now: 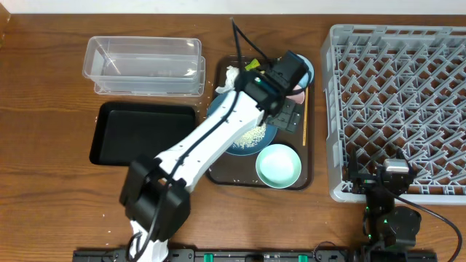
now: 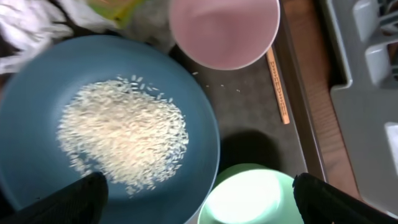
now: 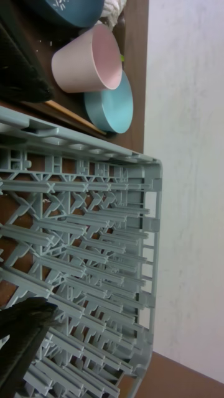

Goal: Sort waste into correct bins and load items into the dishwasher rack
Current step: 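Close the left gripper on the teal plate's rim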

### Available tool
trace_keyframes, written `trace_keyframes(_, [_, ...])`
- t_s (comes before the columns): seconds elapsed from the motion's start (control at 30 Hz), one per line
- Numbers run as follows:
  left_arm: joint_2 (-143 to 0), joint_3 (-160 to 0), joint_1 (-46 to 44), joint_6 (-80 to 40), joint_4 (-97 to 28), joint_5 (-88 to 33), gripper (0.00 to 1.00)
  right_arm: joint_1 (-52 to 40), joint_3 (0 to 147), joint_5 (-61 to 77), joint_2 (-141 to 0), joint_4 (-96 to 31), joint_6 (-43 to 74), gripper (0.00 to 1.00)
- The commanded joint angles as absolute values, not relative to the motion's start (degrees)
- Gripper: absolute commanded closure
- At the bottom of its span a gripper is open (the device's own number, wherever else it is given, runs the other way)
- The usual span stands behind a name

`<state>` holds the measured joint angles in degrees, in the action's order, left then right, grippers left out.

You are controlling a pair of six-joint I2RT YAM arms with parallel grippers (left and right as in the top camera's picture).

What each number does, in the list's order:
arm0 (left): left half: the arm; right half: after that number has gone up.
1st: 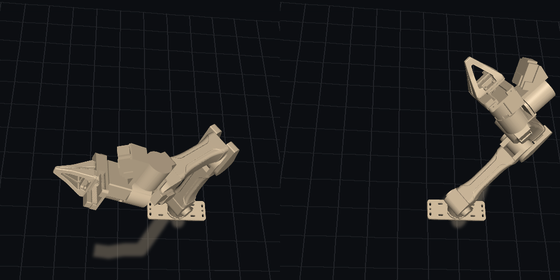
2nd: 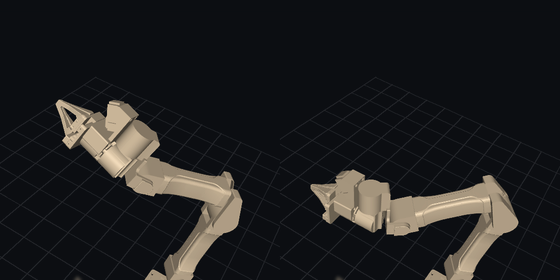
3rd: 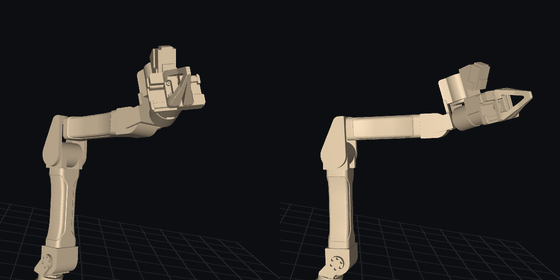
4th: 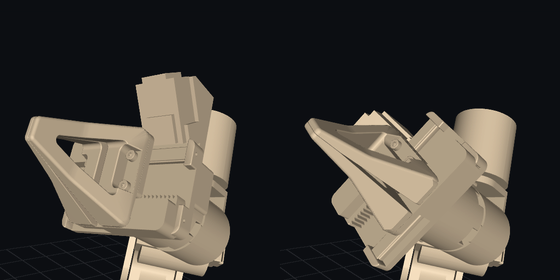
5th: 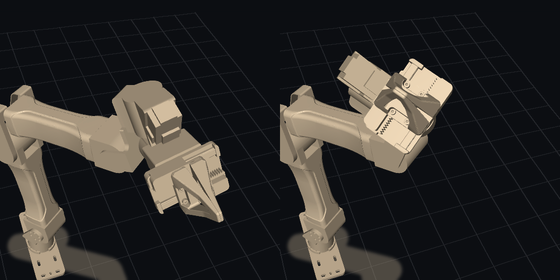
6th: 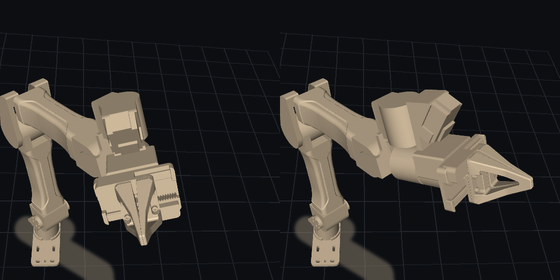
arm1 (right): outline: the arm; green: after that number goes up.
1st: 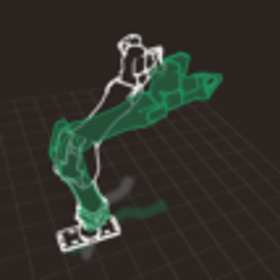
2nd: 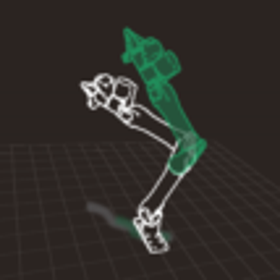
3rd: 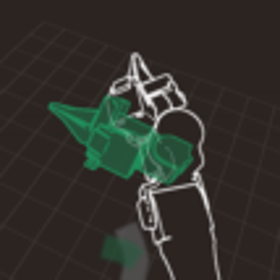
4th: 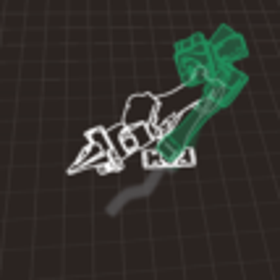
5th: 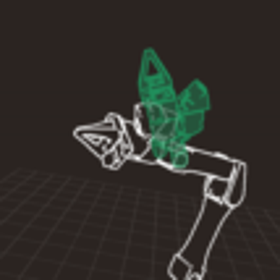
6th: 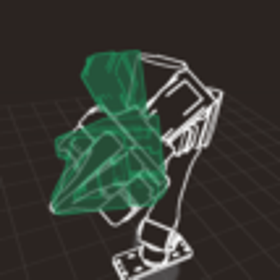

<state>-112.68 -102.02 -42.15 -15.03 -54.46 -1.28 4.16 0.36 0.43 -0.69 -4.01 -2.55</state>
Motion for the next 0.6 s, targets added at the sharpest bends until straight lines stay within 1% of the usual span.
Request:
trace_keyframes(0.0, [-115.9,-103.4,-43.0,-15.3,-54.0,-2.2,0.03,5.2,0.3,0.4,-0.4,-4.3,-2.2,0.01])
trace_keyframes(0.03, [-116.7,-103.4,-43.1,-15.3,-54.0,-2.2,0.05,5.2,0.3,0.4,-0.4,-4.3,-2.2,0.01])
trace_keyframes(0.13, [-118.9,-103.4,-43.5,-15.4,-54.0,-2.2,0.14,5.2,0.3,0.4,-0.4,-4.3,-2.2,0.01])
trace_keyframes(0.2, [-120.0,-103.3,-43.7,-15.4,-54.0,-2.2,0.16,5.2,0.3,0.4,-0.4,-4.3,-2.2,0.01])
trace_keyframes(0.37, [-121.8,-103.0,-44.2,-15.6,-54.0,-2.1,0.28,5.2,0.3,0.4,-0.4,-4.3,-2.2,0.01])
trace_keyframes(0.57, [-122.5,-101.2,-44.4,-15.6,-52.8,-1.9,0.30,5.2,0.3,0.4,-0.4,-4.3,-2.2,0.01])
